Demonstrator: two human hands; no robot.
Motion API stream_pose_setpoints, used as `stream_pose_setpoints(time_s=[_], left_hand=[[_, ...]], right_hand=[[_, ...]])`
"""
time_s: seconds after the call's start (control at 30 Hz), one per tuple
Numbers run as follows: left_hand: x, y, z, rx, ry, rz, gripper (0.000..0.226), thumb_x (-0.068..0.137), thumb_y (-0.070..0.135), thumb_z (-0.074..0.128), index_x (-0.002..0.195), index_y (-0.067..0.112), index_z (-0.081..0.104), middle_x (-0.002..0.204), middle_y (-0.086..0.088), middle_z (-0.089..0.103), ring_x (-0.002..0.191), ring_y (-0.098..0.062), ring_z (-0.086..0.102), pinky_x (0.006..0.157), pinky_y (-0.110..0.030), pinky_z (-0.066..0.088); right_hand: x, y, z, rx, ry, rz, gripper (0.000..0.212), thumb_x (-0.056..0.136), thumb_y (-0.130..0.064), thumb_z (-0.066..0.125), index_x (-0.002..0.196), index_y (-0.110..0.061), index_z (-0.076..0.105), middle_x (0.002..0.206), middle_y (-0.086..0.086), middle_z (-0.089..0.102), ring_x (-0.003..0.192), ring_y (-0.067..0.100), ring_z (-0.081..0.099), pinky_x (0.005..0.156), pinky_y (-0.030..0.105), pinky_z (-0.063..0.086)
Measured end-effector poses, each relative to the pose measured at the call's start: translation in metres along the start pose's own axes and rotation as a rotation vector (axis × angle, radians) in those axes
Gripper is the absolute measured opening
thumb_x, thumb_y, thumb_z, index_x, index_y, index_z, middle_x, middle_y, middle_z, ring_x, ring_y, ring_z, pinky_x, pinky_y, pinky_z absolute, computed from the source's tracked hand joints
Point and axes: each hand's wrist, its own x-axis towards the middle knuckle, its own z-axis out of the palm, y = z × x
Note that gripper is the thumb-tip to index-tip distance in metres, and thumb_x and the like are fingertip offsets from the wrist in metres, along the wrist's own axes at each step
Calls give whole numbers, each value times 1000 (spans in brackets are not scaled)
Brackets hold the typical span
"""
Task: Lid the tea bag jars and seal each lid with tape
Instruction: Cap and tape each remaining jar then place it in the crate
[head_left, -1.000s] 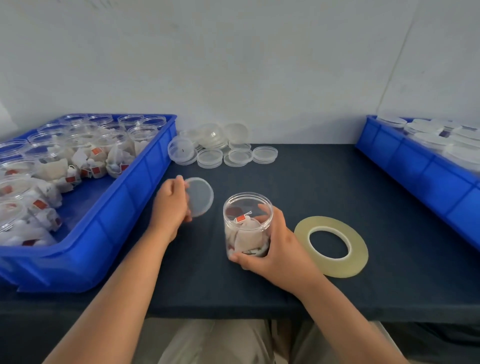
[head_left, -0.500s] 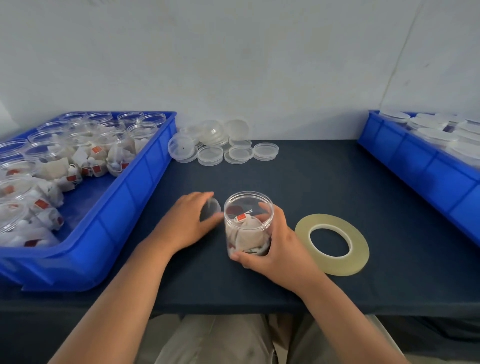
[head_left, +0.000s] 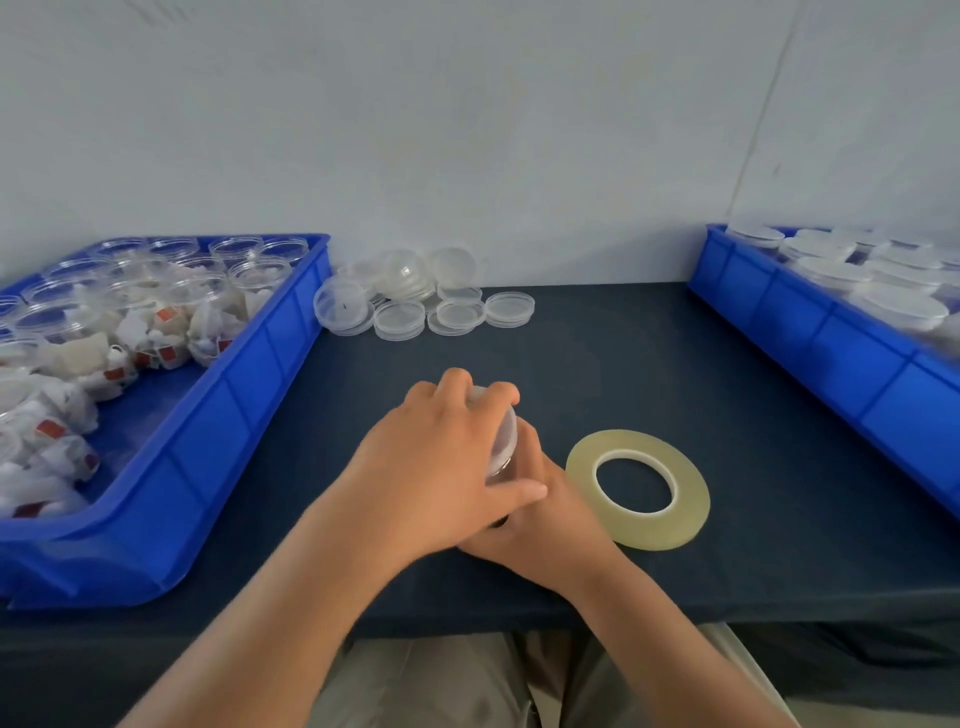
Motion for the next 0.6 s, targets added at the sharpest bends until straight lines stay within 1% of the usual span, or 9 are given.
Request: stream_pose_setpoints(time_s=[0.07, 0.13, 0.2, 0.27, 0.4, 0.43, 0.5, 0.57, 0.6], left_hand=[[5, 10, 7, 73, 19, -36, 79, 88, 85, 50, 149, 39, 31, 135, 1, 44, 120, -23, 50, 88, -36, 49], [11, 10, 12, 26, 10, -23, 74, 87, 87, 47, 142, 39, 38, 132, 3, 45, 119, -21, 49, 87, -35, 46], [14, 5, 13, -49, 5, 43, 70, 82, 91, 43, 133, 42, 42, 128, 11, 45, 118, -14, 48, 86, -30, 40], [12, 0, 15, -67, 31, 98, 68, 80, 94, 36, 127, 45, 45, 124, 18, 45, 115, -9, 49, 85, -26, 37], [12, 2, 20, -94, 127, 59, 62, 84, 89, 29, 119, 46, 57, 118, 20, 51, 108, -5, 53, 80, -25, 40], [13, 4, 21, -113, 144, 36, 60, 86, 87, 28, 116, 46, 59, 116, 21, 52, 107, -4, 53, 79, -25, 42], [15, 5, 23, -138, 174, 31, 52, 90, 81, 32, 112, 45, 62, 113, 21, 54, 104, -3, 54, 78, -26, 48], [17, -2, 23, -181, 165, 107, 41, 93, 75, 41, 110, 46, 64, 113, 22, 55, 104, -1, 55, 82, -29, 52], [19, -8, 21, -232, 136, 171, 34, 93, 71, 47, 109, 46, 64, 114, 22, 55, 105, -1, 55, 85, -31, 53]], right_hand=[[0, 2, 2, -33, 2, -16, 86, 74, -50, 85, 139, -54, 28, 127, -43, 50, 107, -11, 62, 76, 5, 50], [0, 5, 1, -38, 5, -6, 81, 75, -52, 84, 136, -51, 30, 126, -43, 47, 107, -10, 62, 73, 10, 54], [3, 6, 1, -30, 10, 3, 72, 75, -49, 83, 129, -46, 36, 120, -38, 53, 102, -7, 64, 66, 16, 56], [6, 5, 0, -15, 3, -6, 66, 73, -44, 82, 123, -45, 39, 113, -29, 60, 97, -1, 67, 65, 17, 56], [9, 5, -3, 55, -29, -61, 68, 74, -35, 86, 130, -36, 47, 113, -20, 66, 105, 7, 70, 75, 28, 62], [9, 5, -4, 70, -37, -69, 66, 73, -33, 85, 128, -35, 49, 110, -18, 68, 102, 10, 71, 73, 30, 62], [10, 6, -4, 58, -38, -46, 54, 68, -34, 78, 117, -36, 53, 96, -14, 69, 90, 11, 71, 64, 31, 60], [8, 5, -4, 47, -26, 8, 49, 66, -36, 76, 110, -36, 53, 87, -13, 69, 80, 9, 70, 60, 28, 59], [8, 6, -5, 73, -38, 44, 51, 68, -36, 80, 112, -36, 54, 86, -13, 71, 80, 9, 72, 62, 29, 61]])
